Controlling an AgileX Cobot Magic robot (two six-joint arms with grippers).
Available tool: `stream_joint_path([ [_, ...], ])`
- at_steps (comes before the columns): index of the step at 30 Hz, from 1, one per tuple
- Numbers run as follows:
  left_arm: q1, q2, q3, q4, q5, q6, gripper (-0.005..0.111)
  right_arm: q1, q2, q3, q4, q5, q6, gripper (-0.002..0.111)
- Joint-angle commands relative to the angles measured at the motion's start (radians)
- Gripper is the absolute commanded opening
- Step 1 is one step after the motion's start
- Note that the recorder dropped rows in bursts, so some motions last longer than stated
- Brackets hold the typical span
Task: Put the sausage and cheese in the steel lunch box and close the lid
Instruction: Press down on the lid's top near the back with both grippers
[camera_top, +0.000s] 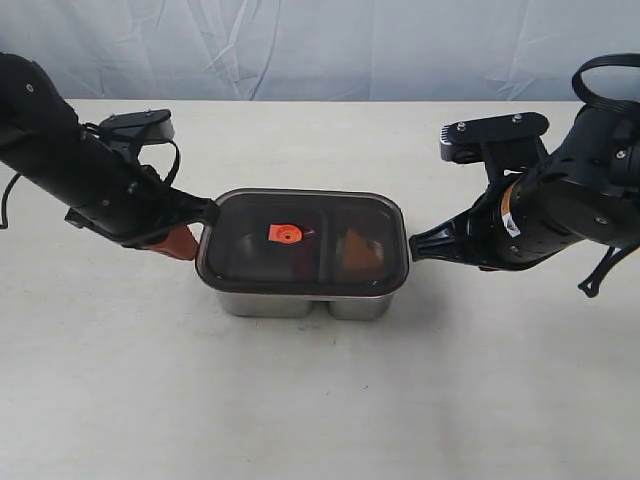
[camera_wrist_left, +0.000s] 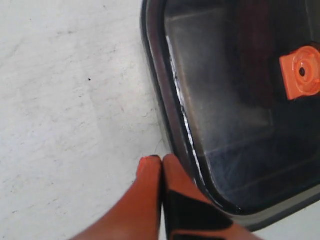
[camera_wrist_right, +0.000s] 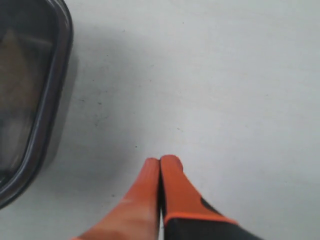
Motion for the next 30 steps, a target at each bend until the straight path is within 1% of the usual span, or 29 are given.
stream_joint_path([
  [1, -0.047, 0.005, -0.011, -0.031, -0.022, -0.002, 0.0, 0.0, -0.007, -0.005, -0.01, 0.003, 0.0, -0.001],
  [4, -0.071, 0.005, -0.011, -0.012, -0.047, -0.002, 0.0, 0.0, -0.007, -0.005, -0.01, 0.015, 0.0, -0.001],
  [12, -0.069, 0.001, -0.011, 0.059, -0.049, -0.014, 0.0, 0.0, -0.011, -0.005, -0.01, 0.023, 0.011, -0.001],
  [16, -0.058, -0.039, -0.011, 0.078, -0.112, -0.033, 0.0, 0.0, -0.015, -0.015, -0.006, -0.011, 0.031, -0.001],
  [18, -0.058, -0.069, -0.011, 0.074, -0.144, -0.031, 0.0, 0.0, -0.015, -0.018, -0.002, -0.057, 0.046, -0.001],
  [21, -0.061, -0.104, -0.011, 0.032, -0.158, -0.014, 0.0, 0.0, -0.015, -0.021, 0.037, -0.191, 0.056, -0.001],
  [23, -0.061, -0.106, -0.013, -0.002, -0.152, 0.026, 0.0, 0.0, -0.012, -0.028, 0.071, -0.271, 0.056, -0.001],
  [28, -0.061, -0.079, -0.013, -0.119, -0.163, 0.145, 0.0, 0.0, 0.019, -0.06, 0.119, -0.311, 0.056, -0.001],
  [30, -0.061, -0.069, -0.013, -0.148, -0.157, 0.155, 0.0, 0.0, 0.04, -0.068, 0.12, -0.325, 0.056, -0.001],
])
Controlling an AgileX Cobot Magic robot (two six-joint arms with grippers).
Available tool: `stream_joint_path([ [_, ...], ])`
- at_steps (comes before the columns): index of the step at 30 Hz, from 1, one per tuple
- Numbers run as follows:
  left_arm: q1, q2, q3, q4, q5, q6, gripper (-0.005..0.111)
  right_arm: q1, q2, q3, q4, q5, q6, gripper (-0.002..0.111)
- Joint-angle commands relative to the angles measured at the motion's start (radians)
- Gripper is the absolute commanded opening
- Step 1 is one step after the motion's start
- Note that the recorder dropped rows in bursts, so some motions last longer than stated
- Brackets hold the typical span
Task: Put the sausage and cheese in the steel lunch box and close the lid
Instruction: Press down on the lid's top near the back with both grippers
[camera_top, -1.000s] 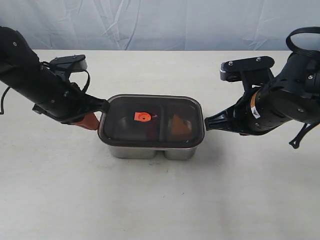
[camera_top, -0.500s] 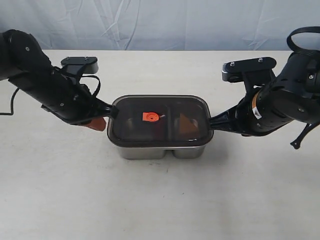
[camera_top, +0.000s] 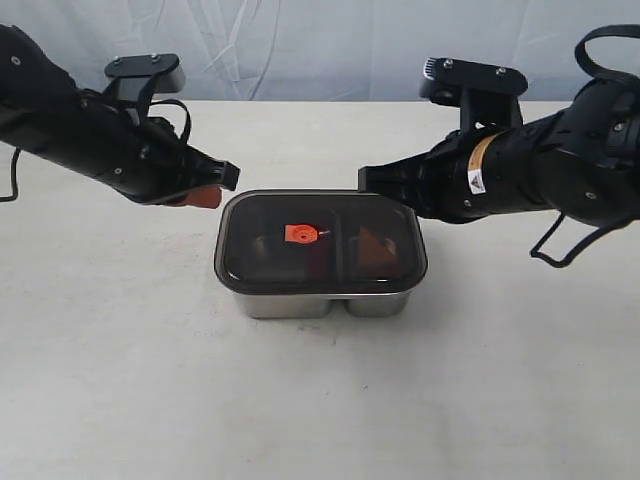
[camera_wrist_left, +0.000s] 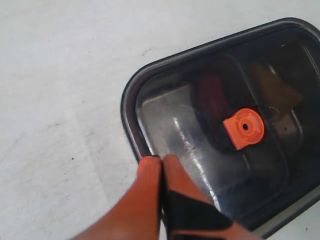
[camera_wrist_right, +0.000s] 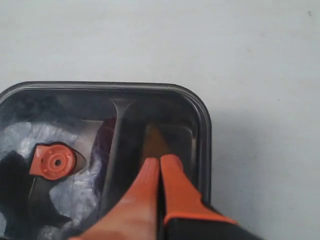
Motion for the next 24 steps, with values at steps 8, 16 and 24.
stream_joint_path([
  [8, -0.001, 0.033, -0.003, -0.173, 0.048, 0.125, 0.0, -0.002, 0.165, -0.137, 0.026, -0.076, 0.002, -0.001],
  [16, -0.001, 0.194, -0.003, -0.205, 0.07, 0.155, 0.0, -0.002, 0.291, -0.186, 0.052, 0.031, 0.0, -0.001],
  [24, -0.001, 0.242, -0.003, -0.207, 0.077, 0.155, 0.0, -0.002, 0.366, -0.186, 0.079, 0.054, -0.002, -0.001],
])
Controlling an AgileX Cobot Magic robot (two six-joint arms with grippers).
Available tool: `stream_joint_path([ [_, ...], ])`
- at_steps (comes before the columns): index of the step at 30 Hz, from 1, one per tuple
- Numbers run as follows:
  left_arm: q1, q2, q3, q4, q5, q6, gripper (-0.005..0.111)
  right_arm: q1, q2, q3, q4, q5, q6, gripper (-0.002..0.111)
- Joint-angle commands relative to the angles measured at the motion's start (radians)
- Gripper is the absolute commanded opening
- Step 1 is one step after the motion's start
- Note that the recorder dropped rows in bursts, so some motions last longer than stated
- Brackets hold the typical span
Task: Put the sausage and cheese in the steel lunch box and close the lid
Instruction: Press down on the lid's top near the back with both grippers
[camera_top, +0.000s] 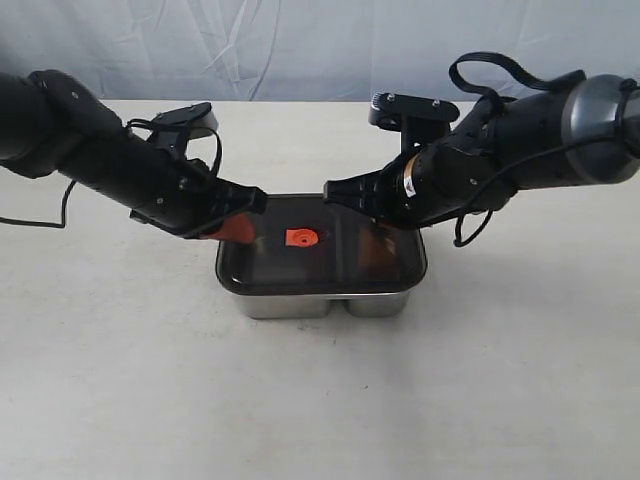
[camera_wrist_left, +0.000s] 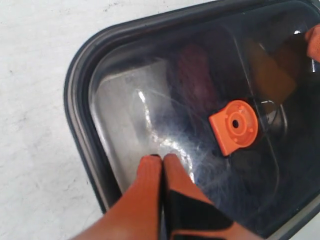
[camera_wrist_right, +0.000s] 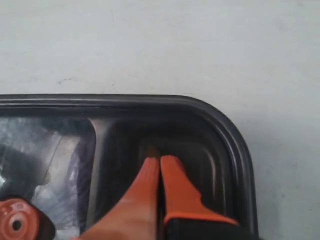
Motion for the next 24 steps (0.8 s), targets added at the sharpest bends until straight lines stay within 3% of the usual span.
stream_joint_path([
  [1, -0.001, 0.046, 0.018, 0.048, 0.019, 0.003, 0.0, -0.002, 0.055, 0.009, 0.032, 0.035, -0.004, -0.001],
  [7, -0.001, 0.059, 0.018, 0.044, 0.027, 0.0, 0.0, -0.002, 0.079, 0.009, 0.182, 0.081, -0.154, -0.001],
  [24, -0.001, 0.062, 0.018, 0.038, 0.028, 0.0, 0.0, -0.002, -0.185, 0.062, 0.177, 0.198, -0.17, -0.001],
])
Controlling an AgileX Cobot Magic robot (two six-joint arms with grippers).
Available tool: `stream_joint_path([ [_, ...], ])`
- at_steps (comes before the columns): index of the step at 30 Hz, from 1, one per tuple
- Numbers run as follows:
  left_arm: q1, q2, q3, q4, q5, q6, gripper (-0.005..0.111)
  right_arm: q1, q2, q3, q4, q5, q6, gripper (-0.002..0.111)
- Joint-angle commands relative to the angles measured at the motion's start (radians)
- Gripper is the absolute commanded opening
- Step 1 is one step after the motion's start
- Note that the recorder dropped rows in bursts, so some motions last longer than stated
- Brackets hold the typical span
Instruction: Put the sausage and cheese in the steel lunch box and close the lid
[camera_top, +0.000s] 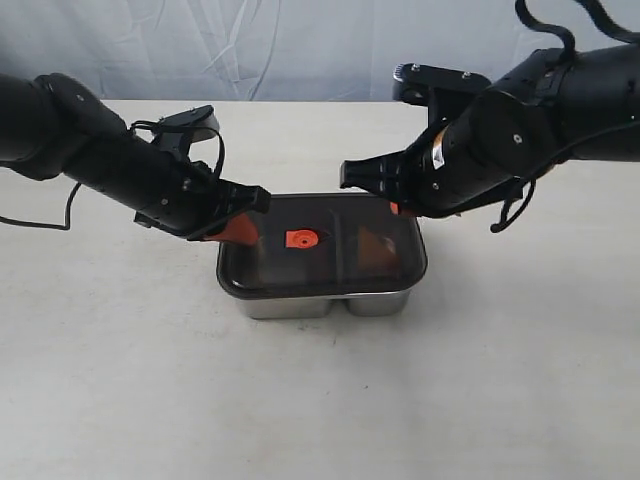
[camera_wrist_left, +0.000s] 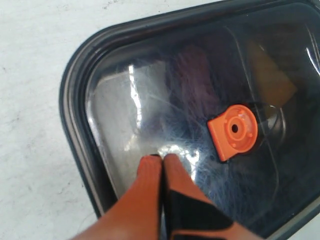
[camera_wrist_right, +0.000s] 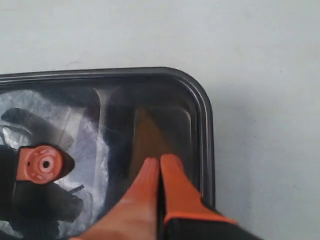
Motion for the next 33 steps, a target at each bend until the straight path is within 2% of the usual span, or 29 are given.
stream_joint_path([
  [1, -0.001, 0.042, 0.023, 0.063, 0.023, 0.0, 0.0, -0.002, 0.002, 0.069, 0.034, -0.008, -0.023, -0.001],
  [7, -0.001, 0.042, 0.023, 0.063, 0.023, 0.0, 0.0, -0.002, 0.062, 0.161, 0.048, -0.03, -0.034, -0.001],
  [18, 0.001, 0.018, 0.001, 0.061, 0.021, 0.043, 0.0, -0.002, 0.043, 0.174, 0.04, -0.103, -0.034, -0.001],
  [21, 0.001, -0.054, -0.014, 0.061, 0.015, 0.056, 0.0, -0.002, -0.052, 0.174, 0.003, -0.113, -0.034, -0.001],
  [26, 0.012, -0.274, -0.022, 0.111, -0.062, 0.06, 0.0, -0.002, -0.282, 0.174, -0.139, -0.067, 0.043, -0.001],
  [29, 0.018, -0.432, -0.003, 0.13, -0.116, 0.06, 0.0, -0.002, -0.434, 0.174, -0.236, 0.059, 0.05, -0.001],
  [33, 0.018, -0.676, 0.106, 0.1, -0.296, 0.06, 0.0, -0.002, -0.609, 0.19, -0.23, 0.232, -0.058, -0.001],
])
